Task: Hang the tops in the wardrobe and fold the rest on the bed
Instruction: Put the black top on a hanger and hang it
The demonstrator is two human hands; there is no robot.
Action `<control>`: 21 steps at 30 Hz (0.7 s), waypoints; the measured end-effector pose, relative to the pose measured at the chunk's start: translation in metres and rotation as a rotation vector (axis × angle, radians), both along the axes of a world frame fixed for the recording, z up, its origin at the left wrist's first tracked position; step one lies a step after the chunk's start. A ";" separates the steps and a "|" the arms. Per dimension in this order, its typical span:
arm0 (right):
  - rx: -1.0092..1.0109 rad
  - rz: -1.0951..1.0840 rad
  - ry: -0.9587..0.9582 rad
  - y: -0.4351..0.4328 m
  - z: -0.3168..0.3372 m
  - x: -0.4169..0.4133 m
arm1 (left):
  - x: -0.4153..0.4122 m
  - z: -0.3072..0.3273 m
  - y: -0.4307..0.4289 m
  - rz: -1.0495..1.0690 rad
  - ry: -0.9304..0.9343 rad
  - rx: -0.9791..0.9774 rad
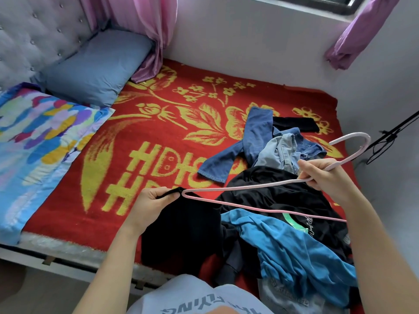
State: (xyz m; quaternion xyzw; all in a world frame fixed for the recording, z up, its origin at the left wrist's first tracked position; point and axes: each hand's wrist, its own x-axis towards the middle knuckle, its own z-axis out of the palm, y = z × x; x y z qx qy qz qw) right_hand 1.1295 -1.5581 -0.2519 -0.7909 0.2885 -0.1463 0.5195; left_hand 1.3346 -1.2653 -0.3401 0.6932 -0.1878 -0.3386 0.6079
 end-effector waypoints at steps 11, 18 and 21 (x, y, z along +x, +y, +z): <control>-0.054 -0.002 0.045 -0.001 -0.005 -0.009 | 0.000 -0.004 -0.003 -0.056 0.020 -0.033; -0.130 -0.003 0.071 -0.001 -0.006 -0.009 | -0.001 -0.002 -0.004 -0.066 -0.045 -0.009; -0.141 0.040 0.086 0.002 -0.005 -0.003 | -0.004 0.001 -0.008 -0.159 -0.197 0.022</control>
